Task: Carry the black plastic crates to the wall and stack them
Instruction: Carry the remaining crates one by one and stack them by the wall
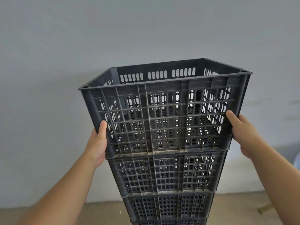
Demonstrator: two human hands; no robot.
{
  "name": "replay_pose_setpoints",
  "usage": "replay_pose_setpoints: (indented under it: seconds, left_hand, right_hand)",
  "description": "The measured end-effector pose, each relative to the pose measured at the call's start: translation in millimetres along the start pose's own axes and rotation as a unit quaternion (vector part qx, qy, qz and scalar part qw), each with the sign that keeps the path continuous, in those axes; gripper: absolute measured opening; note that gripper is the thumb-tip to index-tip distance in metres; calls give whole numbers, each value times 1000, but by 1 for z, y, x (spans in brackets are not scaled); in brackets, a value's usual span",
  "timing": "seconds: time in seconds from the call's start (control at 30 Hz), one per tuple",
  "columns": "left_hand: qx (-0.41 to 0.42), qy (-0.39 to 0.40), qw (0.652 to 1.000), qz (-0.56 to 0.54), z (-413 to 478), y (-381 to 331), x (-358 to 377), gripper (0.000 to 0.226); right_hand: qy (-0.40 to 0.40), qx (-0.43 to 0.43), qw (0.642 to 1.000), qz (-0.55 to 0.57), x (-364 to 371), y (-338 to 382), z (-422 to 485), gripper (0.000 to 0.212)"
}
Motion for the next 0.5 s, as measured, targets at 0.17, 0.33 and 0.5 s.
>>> replay_pose_setpoints:
  seconds: [0.17, 0.33, 0.5]
  left_hand:
    - [4, -10, 1000, 27, -3, -8, -7, 84]
    - [-7, -42, 998, 36, -5, -6, -8, 76]
    - [15, -65, 994, 84, -1, -3, -15, 76]
  right_hand:
    - [-6, -7, 1000, -12, 2, 0, -9, 37]
    - [1, 5, 1000, -12, 4, 4, -12, 42]
    - [21, 13, 999, -34, 0, 2, -15, 32]
Point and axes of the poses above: each hand's wrist, its own z-axis towards the middle knuckle, its own x-axis out of the palm, y = z × x, the point moved 9 cm from there along z, towards the middle knuckle, and after that the axes turned 2 degrees about z, right-handed, at the moved point
